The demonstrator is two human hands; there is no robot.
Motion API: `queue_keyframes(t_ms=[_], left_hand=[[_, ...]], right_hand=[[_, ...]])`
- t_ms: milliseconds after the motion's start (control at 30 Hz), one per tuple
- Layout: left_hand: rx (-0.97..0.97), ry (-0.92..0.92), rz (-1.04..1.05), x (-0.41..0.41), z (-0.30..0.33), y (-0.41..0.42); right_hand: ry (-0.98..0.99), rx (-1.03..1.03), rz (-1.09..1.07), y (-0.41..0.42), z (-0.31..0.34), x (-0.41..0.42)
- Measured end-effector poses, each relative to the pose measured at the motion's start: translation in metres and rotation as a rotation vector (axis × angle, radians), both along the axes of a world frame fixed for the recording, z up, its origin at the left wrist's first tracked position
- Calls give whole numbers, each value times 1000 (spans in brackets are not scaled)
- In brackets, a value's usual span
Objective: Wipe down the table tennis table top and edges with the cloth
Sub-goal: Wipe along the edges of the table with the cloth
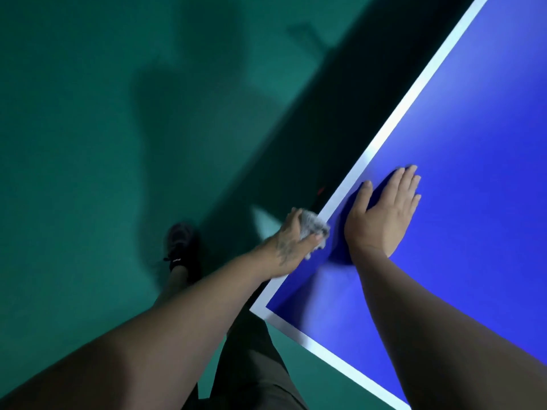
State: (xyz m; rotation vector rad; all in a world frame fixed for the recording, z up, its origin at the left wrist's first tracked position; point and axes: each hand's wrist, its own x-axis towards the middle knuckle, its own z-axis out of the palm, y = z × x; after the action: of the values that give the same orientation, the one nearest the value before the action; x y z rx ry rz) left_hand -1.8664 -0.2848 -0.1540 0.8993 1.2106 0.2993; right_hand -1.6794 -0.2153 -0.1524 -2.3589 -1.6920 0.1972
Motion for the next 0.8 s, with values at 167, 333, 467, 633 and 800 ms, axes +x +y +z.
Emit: queue_keyframes(t_ms=[167,333,467,633,800], left_hand=[[-99,82,-124,-24,22,-31],[-142,83,-168,-4,20,19],[-110,81,-100,33,1,98],[-3,77,-142,62,15,181],[-1,91,-216,49,12,164]], right_hand=[[-13,-15,-16,0,1,-4],[-5,-21,-27,-1,3,-4],[-7,-15,-21,-1,4,-4],[8,-2,-23,-1,3,-5],[10,-6,-17,0,5,-6]])
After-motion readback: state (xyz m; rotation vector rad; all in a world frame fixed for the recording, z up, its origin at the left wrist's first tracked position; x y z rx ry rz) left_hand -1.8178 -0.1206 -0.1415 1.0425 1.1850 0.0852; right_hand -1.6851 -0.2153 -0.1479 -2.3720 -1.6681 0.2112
